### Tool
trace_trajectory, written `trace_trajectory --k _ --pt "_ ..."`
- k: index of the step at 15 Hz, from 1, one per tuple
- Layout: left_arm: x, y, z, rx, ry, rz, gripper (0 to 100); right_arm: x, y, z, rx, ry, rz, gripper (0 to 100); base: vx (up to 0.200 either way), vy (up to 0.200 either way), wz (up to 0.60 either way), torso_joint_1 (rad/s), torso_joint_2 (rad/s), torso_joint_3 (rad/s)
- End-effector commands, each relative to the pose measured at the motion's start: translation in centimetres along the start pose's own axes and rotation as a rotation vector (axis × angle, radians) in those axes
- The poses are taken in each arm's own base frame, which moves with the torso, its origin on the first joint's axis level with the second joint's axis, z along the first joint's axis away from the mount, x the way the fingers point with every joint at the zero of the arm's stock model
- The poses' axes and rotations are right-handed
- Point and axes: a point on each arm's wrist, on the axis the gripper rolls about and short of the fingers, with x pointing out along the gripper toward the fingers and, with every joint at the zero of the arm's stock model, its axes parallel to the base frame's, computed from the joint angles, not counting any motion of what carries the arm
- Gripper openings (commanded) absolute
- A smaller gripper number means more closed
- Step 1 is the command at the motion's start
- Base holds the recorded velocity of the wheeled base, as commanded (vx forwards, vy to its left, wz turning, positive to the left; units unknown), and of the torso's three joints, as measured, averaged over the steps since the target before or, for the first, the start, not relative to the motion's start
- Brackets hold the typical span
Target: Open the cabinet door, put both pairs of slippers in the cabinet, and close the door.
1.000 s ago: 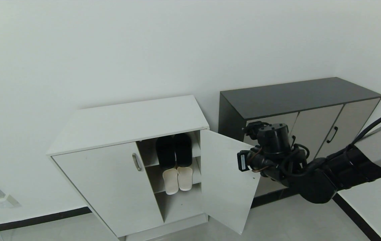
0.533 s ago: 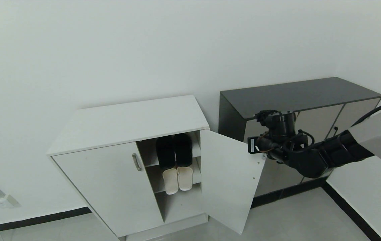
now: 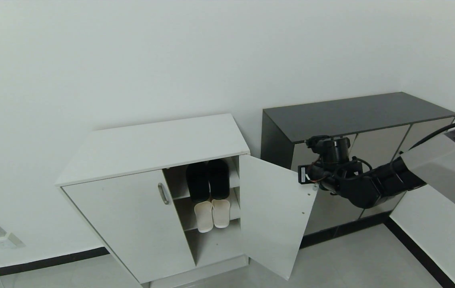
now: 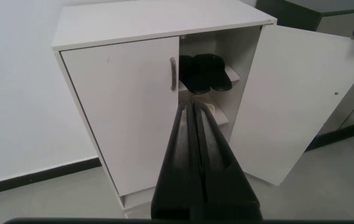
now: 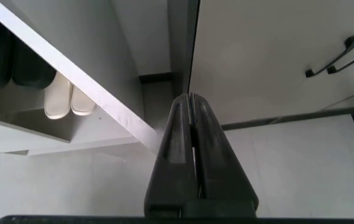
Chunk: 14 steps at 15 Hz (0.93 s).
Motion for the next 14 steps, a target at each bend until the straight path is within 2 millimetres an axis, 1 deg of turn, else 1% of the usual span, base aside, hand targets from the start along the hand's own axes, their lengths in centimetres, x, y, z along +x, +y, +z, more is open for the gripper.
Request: trace_trajectory --k 1,4,6,10,14 --pt "0.0 0.0 0.0 0.0 0.001 0.001 0 0.2 0.0 -0.4 -0.003 0.01 -0.001 0 0.0 0.0 0.0 0.0 0.0 0.0" --pt "0.0 0.0 0.0 0.0 0.001 0.001 0 0.0 0.6 -0.6 -0.008 0.016 0.01 0 0.0 0.0 0.0 0.0 0.0 0.0" --pt "0.0 0.0 0.0 0.0 0.001 0.001 0 -0.6 1.1 -0.6 -0.014 0.024 0.023 0 0.0 0.0 0.0 0.0 0.0 0.0" --pt "0.0 0.0 0.0 0.0 0.001 0.001 0 -3.6 4.2 -1.0 -0.048 0.037 0.105 0 0.0 0.0 0.0 0.0 0.0 0.0" --pt "0.0 0.0 0.0 0.0 0.001 0.001 0 -7.8 8.6 -2.6 -0.068 0.074 0.232 0 0.0 0.0 0.0 0.0 0.0 0.0"
